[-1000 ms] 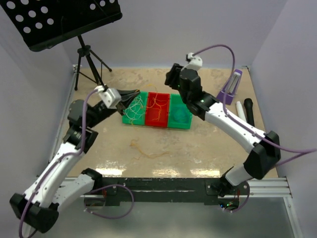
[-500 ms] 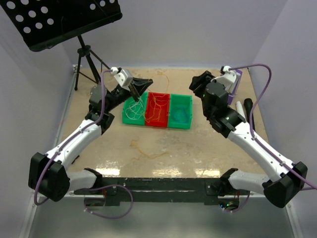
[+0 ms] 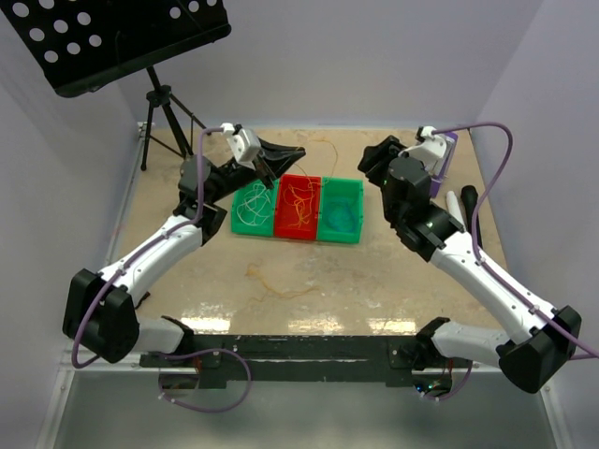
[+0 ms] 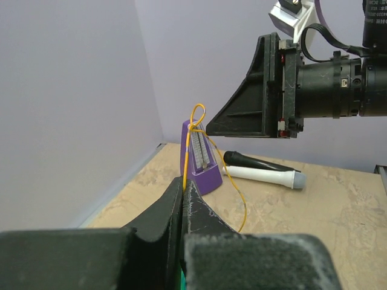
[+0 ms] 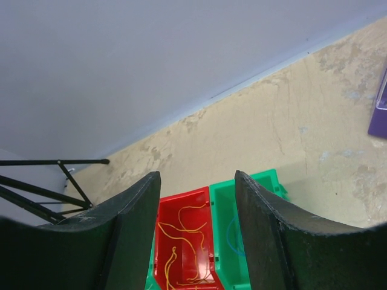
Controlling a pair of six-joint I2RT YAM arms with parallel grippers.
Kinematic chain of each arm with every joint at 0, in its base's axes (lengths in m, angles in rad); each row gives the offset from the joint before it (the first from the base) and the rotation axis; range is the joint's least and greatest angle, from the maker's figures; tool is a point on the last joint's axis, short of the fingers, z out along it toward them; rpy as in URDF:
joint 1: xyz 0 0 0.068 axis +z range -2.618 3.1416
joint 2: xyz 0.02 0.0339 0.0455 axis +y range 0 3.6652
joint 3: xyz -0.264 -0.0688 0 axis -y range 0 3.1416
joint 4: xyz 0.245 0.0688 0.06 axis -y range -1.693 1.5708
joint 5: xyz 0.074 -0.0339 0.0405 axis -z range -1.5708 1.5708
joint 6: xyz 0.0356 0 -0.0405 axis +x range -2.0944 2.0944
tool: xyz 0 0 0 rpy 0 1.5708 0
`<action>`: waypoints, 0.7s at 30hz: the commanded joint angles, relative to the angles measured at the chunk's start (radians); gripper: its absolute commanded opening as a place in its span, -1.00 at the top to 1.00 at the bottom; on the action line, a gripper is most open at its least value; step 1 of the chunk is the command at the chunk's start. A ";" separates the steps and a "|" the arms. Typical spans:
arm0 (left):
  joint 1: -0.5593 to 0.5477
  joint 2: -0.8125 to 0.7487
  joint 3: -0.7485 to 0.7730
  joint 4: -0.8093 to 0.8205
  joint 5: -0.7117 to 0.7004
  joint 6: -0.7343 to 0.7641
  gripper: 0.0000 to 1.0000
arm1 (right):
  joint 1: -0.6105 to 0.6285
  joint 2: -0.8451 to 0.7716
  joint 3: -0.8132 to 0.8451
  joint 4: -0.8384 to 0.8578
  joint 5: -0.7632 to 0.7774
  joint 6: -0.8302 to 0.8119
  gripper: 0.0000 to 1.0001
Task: Untangle the cables
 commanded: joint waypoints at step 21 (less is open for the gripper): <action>0.031 0.220 -0.018 0.047 -0.154 0.322 1.00 | -0.007 -0.143 -0.017 0.101 0.038 -0.044 -0.12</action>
